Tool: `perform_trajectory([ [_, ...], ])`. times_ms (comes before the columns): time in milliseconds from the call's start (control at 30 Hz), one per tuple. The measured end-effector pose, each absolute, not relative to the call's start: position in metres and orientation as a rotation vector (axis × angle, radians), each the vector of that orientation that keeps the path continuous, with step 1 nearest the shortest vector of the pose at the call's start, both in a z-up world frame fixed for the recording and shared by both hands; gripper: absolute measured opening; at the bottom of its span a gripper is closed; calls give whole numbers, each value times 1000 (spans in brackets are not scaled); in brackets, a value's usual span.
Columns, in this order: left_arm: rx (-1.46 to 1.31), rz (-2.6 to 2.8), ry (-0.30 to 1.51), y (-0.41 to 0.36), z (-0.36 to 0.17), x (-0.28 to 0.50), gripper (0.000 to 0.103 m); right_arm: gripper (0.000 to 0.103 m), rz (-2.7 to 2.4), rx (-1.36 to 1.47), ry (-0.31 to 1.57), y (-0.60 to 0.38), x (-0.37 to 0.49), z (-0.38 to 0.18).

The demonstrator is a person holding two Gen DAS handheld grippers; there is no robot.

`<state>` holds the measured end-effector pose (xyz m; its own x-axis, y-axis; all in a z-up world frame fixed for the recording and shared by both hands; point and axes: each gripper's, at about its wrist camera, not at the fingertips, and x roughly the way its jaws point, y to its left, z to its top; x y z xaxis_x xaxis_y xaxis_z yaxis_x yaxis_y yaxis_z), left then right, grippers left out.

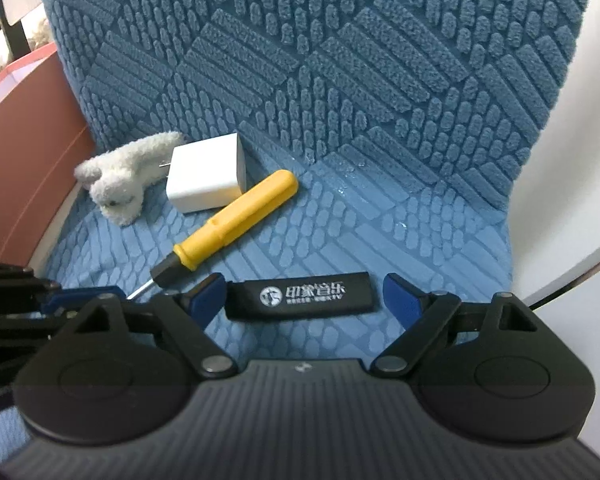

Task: Organize rigid objects
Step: 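Grasp the yellow screwdriver tip with the left gripper while the right gripper grasps the black USB stick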

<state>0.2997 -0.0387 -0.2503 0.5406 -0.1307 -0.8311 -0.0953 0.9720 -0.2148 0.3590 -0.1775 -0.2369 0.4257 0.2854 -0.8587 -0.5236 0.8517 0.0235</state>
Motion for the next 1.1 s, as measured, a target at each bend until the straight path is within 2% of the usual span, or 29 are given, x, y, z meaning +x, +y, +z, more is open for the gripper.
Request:
perform_trajectory([
  [333, -272, -44, 998, -39, -245, 289, 9, 85, 483, -308, 994, -172, 347, -242],
  [1100, -340, -98, 1018, -27, -208, 210, 5, 85, 349, -214, 1020, -210, 251, -193],
])
